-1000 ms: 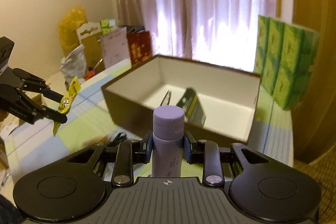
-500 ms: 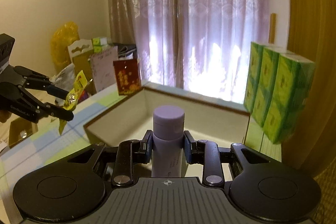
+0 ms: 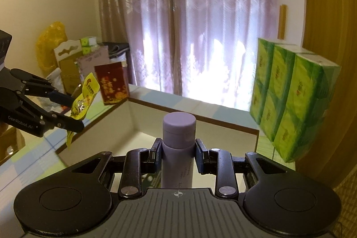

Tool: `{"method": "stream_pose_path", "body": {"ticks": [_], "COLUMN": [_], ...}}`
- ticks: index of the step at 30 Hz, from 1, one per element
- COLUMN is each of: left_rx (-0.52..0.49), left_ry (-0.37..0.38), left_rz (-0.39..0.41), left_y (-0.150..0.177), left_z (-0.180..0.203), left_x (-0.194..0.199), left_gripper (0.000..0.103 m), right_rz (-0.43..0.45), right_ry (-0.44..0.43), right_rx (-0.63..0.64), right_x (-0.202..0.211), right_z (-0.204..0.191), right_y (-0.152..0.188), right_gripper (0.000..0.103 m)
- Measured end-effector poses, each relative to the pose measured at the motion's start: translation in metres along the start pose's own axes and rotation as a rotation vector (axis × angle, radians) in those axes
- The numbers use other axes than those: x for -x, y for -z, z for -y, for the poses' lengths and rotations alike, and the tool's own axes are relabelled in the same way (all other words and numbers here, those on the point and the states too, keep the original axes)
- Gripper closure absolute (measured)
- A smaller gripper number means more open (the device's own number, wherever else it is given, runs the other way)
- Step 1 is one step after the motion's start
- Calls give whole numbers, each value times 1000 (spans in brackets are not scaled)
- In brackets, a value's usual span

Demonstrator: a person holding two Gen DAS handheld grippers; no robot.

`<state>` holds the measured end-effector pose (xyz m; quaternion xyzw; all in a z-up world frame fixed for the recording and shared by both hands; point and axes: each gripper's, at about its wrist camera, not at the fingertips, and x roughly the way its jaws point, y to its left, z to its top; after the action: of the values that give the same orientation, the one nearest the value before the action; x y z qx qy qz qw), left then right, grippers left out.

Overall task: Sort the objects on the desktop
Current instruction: 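Lift and carry the snack bag and purple tube over the white box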

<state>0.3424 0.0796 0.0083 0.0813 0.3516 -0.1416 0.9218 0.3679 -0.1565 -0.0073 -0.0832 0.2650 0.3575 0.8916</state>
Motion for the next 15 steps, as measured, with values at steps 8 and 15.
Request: {"method": "stream_pose_path", "body": {"ticks": [8, 15], "left_rx": [-18, -57], "left_ry": [-9, -6], "left_rz": [-25, -49], "left_y": [-23, -31], "left_z": [-8, -3], "left_x": [-47, -85], "left_gripper": [48, 48], "right_rz": [-37, -61], "right_ry": [7, 22], "right_rx": [-18, -43], "right_x": [-42, -74], "right_z": [13, 17], "right_y": [-11, -12], "right_gripper": [76, 76]}}
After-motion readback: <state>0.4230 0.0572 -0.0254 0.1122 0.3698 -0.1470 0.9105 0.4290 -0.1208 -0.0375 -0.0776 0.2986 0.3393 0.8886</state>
